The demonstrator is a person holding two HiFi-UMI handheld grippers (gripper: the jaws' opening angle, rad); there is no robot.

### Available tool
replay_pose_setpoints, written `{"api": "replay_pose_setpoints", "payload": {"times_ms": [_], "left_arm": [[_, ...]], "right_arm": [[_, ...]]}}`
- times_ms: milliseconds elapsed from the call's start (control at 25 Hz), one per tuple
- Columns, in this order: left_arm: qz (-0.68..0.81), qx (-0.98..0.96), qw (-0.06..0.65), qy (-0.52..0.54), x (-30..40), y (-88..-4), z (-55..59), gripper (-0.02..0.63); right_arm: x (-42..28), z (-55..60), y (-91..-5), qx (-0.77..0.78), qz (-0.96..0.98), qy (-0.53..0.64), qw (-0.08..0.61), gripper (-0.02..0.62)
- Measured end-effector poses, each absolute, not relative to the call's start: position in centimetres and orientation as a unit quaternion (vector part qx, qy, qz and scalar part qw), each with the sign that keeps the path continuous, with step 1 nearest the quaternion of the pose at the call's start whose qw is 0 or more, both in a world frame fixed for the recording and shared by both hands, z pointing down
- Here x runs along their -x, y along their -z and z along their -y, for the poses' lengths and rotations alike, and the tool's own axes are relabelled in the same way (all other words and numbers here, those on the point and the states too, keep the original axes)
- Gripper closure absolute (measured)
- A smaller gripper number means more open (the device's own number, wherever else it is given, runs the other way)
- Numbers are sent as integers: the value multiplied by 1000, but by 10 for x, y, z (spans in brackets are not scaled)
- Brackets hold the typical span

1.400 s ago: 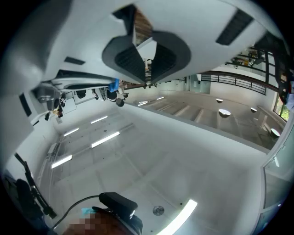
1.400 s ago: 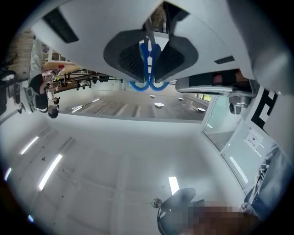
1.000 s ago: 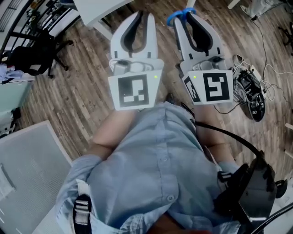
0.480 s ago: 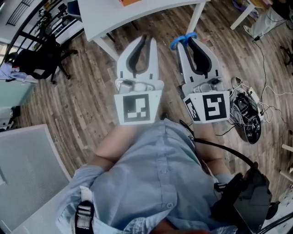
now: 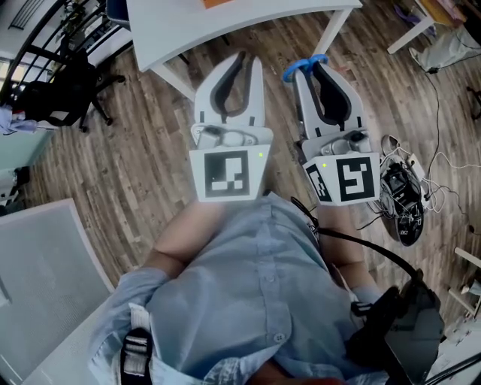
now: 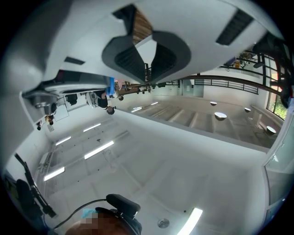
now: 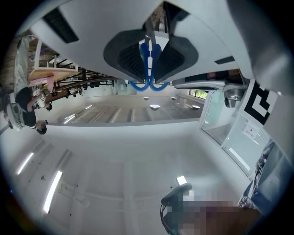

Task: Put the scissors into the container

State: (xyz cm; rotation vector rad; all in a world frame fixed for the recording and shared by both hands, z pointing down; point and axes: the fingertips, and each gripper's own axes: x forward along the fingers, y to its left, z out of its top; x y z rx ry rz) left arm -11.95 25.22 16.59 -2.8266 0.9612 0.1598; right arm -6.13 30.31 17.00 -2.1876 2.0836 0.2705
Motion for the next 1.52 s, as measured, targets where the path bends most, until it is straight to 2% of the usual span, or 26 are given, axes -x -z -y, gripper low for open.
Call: {"api": "replay_pose_setpoints", "payload": {"times_ms": [600, 1160, 1520], "left_arm": [[-328, 938, 88, -74, 70, -141, -84, 561], [-320, 942, 69, -71, 36, -150, -37, 561], [-368, 926, 72, -32, -44, -173, 26, 561]], "right_arm": [[14, -133, -145, 707, -697, -106, 64, 512], [-14, -89, -141, 709, -694, -110, 49, 512], [-98, -24, -163, 677, -729, -82, 58, 512]]}}
